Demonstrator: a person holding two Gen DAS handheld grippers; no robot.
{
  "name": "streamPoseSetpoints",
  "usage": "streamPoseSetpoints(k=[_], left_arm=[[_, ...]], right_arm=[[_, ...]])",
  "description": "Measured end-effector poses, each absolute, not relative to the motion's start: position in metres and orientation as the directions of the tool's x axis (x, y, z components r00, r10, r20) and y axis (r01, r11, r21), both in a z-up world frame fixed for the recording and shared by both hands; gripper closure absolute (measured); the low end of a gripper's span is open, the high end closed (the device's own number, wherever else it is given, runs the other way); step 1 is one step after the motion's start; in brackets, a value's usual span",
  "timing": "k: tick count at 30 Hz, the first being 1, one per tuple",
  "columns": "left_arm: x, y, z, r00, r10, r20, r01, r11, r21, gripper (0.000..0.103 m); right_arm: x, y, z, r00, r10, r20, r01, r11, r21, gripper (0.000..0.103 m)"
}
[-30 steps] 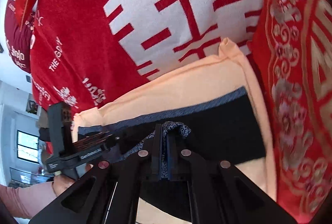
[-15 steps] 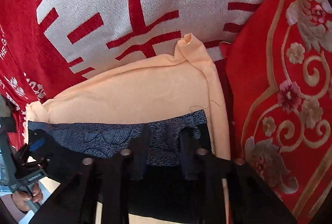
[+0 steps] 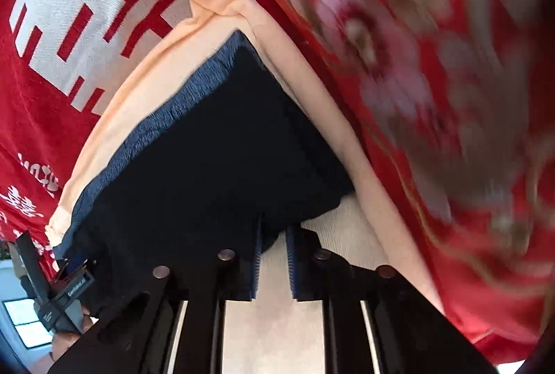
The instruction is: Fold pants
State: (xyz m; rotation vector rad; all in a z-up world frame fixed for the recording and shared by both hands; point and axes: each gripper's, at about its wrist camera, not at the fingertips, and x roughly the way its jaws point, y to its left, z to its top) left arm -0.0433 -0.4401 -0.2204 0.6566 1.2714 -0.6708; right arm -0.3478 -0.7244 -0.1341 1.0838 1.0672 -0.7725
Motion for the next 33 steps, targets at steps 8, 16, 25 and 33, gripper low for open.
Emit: streamPoseSetpoints(k=[8, 16, 25, 33], left_arm=[[-0.027, -0.452, -0.194, 0.179, -0.083, -0.980, 0.766, 0.637, 0.086, 0.008], [0.024, -0.478, -0.217, 0.243, -0.059, -0.968, 0.722, 0.678, 0.140, 0.008], [0.098, -0.437, -0.229, 0.287, 0.045, -0.957, 0.595, 0.775, 0.214, 0.005], [0.105, -0.344, -0.205, 0.286, 0.093, -0.954, 0.602, 0.757, 0.254, 0.005]], right_arm=[[-0.359, -0.716, -0.090, 0.297, -0.060, -0.953, 0.902, 0.347, 0.259, 0.056], [-0.264, -0.747, -0.114, 0.366, -0.017, -0.931, 0.778, 0.554, 0.296, 0.056], [-0.281, -0.771, -0.134, 0.323, 0.005, -0.946, 0.842, 0.455, 0.289, 0.078], [-0.256, -0.677, -0.112, 0.493, 0.246, -0.834, 0.735, 0.396, 0.551, 0.055]])
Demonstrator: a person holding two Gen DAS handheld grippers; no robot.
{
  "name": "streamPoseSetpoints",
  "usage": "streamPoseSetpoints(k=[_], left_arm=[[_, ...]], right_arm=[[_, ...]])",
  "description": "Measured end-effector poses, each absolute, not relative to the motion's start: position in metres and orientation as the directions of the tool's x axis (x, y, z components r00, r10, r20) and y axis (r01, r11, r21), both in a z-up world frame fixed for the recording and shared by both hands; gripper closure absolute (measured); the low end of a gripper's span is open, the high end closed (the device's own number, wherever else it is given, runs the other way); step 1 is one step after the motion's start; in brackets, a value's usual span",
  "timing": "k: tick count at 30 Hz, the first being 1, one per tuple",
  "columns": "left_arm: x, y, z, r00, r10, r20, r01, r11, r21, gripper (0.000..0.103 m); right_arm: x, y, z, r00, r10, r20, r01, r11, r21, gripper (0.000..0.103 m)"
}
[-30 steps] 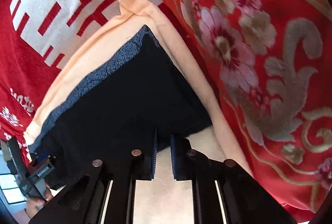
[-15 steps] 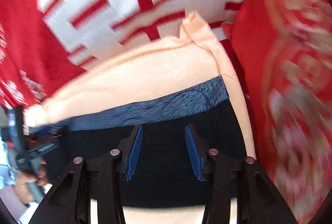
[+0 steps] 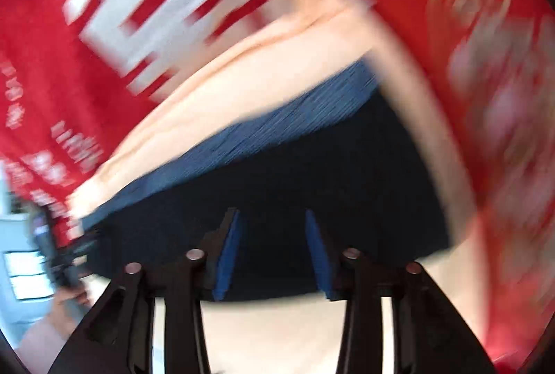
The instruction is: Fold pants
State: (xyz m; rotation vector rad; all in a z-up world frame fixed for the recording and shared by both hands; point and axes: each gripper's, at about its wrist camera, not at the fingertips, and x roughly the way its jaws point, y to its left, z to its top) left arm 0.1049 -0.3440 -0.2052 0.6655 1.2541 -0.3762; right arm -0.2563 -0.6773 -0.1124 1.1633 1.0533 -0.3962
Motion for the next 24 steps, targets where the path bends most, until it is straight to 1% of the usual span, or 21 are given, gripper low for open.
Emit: streamPoseSetpoints(k=[3, 5, 9, 13, 17, 18, 20, 24], left_arm=[[0.095, -0.321, -0.210, 0.259, 0.084, -0.962, 0.601, 0.766, 0.229, 0.005], [0.106, -0.304, -0.209, 0.252, 0.074, -0.965, 0.605, 0.766, 0.216, 0.005], [0.120, -0.269, -0.208, 0.247, 0.054, -0.968, 0.623, 0.756, 0.201, 0.005], [0.152, -0.240, -0.205, 0.285, 0.043, -0.958, 0.643, 0.733, 0.224, 0.005], [0.189, -0.199, -0.225, 0.294, 0.060, -0.954, 0.646, 0.723, 0.245, 0.005], [0.196, -0.190, -0.230, 0.286, 0.044, -0.957, 0.651, 0.724, 0.228, 0.005], [0.202, -0.177, -0.232, 0.271, -0.022, -0.962, 0.669, 0.723, 0.172, 0.000], [0.210, -0.168, -0.237, 0.241, -0.104, -0.965, 0.692, 0.716, 0.095, 0.000]], right_arm=[[-0.224, -0.612, -0.113, 0.525, 0.378, -0.762, 0.654, 0.395, 0.646, 0.055], [-0.197, -0.565, -0.117, 0.553, 0.451, -0.700, 0.602, 0.364, 0.710, 0.055], [-0.145, -0.480, -0.129, 0.598, 0.530, -0.601, 0.540, 0.288, 0.791, 0.055], [-0.097, -0.433, -0.155, 0.617, 0.548, -0.565, 0.532, 0.238, 0.813, 0.055], [-0.084, -0.403, -0.174, 0.637, 0.557, -0.532, 0.533, 0.181, 0.827, 0.055], [-0.084, -0.400, -0.175, 0.647, 0.555, -0.523, 0.528, 0.168, 0.832, 0.055], [-0.081, -0.401, -0.178, 0.664, 0.546, -0.511, 0.522, 0.152, 0.839, 0.055], [-0.078, -0.408, -0.189, 0.691, 0.520, -0.502, 0.546, 0.080, 0.834, 0.055]])
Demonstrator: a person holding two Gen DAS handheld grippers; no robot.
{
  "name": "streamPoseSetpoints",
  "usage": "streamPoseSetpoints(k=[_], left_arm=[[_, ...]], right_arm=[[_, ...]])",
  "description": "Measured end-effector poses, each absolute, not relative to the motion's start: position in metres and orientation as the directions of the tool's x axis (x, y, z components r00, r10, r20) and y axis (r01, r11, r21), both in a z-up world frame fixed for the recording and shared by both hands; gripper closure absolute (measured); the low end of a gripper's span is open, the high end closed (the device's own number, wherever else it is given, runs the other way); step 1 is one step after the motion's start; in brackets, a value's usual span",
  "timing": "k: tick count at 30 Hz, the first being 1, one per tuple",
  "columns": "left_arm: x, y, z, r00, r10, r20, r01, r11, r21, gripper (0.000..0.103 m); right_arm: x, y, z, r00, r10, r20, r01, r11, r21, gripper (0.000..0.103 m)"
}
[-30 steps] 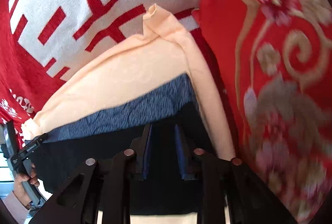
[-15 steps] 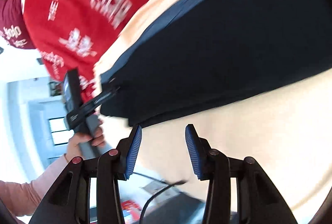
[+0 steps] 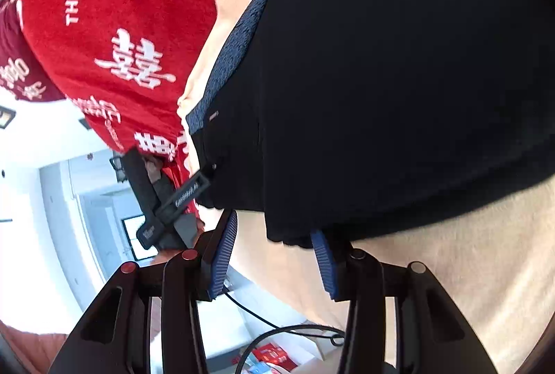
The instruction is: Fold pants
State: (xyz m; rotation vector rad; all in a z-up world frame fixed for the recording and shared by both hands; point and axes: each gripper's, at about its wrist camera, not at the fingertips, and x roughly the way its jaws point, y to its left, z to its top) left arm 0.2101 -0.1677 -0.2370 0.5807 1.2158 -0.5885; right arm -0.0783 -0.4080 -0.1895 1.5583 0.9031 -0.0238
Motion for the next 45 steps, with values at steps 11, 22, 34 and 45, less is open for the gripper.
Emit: streamPoseSetpoints(k=[11, 22, 34, 45], left_arm=[[0.199, -0.162, -0.236, 0.208, -0.141, -0.968, 0.814, 0.574, 0.091, 0.000], [0.162, -0.198, -0.202, 0.187, -0.140, -0.972, 0.810, 0.582, 0.072, 0.000], [0.054, -0.280, -0.229, 0.092, -0.229, -0.969, 0.879, 0.476, -0.029, 0.000], [0.073, -0.299, -0.194, 0.098, -0.220, -0.971, 0.844, 0.535, -0.036, 0.000]], right_arm=[[-0.088, -0.389, -0.169, 0.564, 0.435, -0.702, 0.666, 0.263, 0.698, 0.094], [-0.152, -0.447, -0.130, 0.554, 0.314, -0.771, 0.727, 0.268, 0.632, 0.056], [-0.201, -0.492, -0.153, 0.542, 0.220, -0.811, 0.804, 0.142, 0.577, 0.097], [-0.194, -0.529, -0.095, 0.463, 0.088, -0.882, 0.771, 0.451, 0.449, 0.056]])
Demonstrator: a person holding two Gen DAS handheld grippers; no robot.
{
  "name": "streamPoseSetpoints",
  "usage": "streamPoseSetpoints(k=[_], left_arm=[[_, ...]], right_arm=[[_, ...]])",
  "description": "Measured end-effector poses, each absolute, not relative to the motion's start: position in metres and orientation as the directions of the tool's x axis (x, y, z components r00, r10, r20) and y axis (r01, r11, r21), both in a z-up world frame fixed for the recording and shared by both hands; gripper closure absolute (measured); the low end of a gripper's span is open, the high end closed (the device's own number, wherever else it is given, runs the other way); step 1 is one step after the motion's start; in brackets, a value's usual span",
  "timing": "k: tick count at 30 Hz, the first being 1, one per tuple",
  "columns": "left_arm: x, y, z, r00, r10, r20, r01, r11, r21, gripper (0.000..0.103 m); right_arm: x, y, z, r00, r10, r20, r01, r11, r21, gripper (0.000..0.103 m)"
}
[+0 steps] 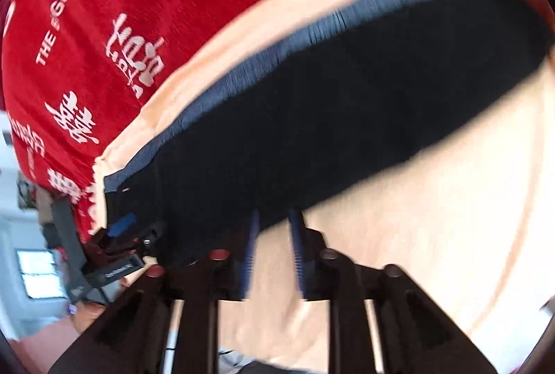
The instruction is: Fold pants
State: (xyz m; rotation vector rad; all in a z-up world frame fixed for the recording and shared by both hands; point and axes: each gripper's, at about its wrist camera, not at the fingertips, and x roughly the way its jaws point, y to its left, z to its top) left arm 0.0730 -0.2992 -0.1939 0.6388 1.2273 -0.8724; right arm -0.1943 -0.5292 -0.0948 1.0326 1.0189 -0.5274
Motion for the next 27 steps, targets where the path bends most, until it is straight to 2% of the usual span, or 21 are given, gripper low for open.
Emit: streamPoseSetpoints(k=[2, 3, 4, 5, 6, 8, 11, 15, 21, 23, 25, 27], left_arm=[[0.074, -0.313, -0.197, 0.108, -0.214, -0.971, 0.836, 0.549, -0.028, 0.000], [0.074, -0.318, -0.204, 0.111, -0.192, -0.975, 0.836, 0.549, -0.013, 0.000], [0.072, -0.320, -0.213, 0.115, -0.164, -0.980, 0.841, 0.540, 0.009, 0.000], [0.068, -0.319, -0.220, 0.115, -0.153, -0.981, 0.847, 0.531, 0.017, 0.000], [0.068, -0.313, -0.219, 0.117, -0.196, -0.974, 0.838, 0.546, -0.009, 0.000], [0.074, -0.309, -0.219, 0.075, -0.173, -0.982, 0.828, 0.559, -0.035, 0.000], [0.086, -0.315, -0.211, 0.079, -0.137, -0.988, 0.806, 0.592, -0.018, 0.000], [0.108, -0.352, -0.196, 0.151, -0.206, -0.967, 0.789, 0.614, -0.008, 0.000], [0.147, -0.427, -0.219, 0.218, -0.147, -0.965, 0.719, 0.692, 0.057, 0.000], [0.158, -0.428, -0.227, 0.203, -0.176, -0.963, 0.693, 0.721, 0.014, 0.000], [0.165, -0.426, -0.229, 0.180, -0.201, -0.963, 0.677, 0.736, -0.028, 0.000], [0.168, -0.417, -0.225, 0.180, -0.210, -0.961, 0.677, 0.735, -0.034, 0.000]], right_arm=[[-0.191, -0.544, -0.111, 0.395, 0.087, -0.914, 0.788, 0.480, 0.386, 0.054], [-0.195, -0.548, -0.124, 0.338, 0.089, -0.937, 0.801, 0.495, 0.335, 0.061], [-0.205, -0.550, -0.127, 0.345, 0.076, -0.935, 0.805, 0.488, 0.337, 0.080], [-0.213, -0.552, -0.126, 0.350, 0.070, -0.934, 0.815, 0.469, 0.340, 0.087], [-0.222, -0.555, -0.126, 0.330, 0.083, -0.940, 0.836, 0.437, 0.332, 0.093], [-0.238, -0.561, -0.118, 0.264, 0.060, -0.963, 0.894, 0.361, 0.267, 0.087], [-0.227, -0.571, -0.097, 0.365, 0.032, -0.930, 0.843, 0.413, 0.345, 0.084], [-0.159, -0.584, -0.099, 0.413, 0.093, -0.906, 0.762, 0.509, 0.400, 0.075], [-0.085, -0.583, -0.125, 0.386, 0.128, -0.914, 0.691, 0.616, 0.378, 0.075], [-0.091, -0.593, -0.131, 0.381, 0.098, -0.919, 0.702, 0.617, 0.357, 0.076], [-0.101, -0.605, -0.133, 0.392, 0.072, -0.917, 0.718, 0.599, 0.354, 0.082], [-0.110, -0.616, -0.130, 0.358, 0.003, -0.934, 0.758, 0.583, 0.292, 0.082]])
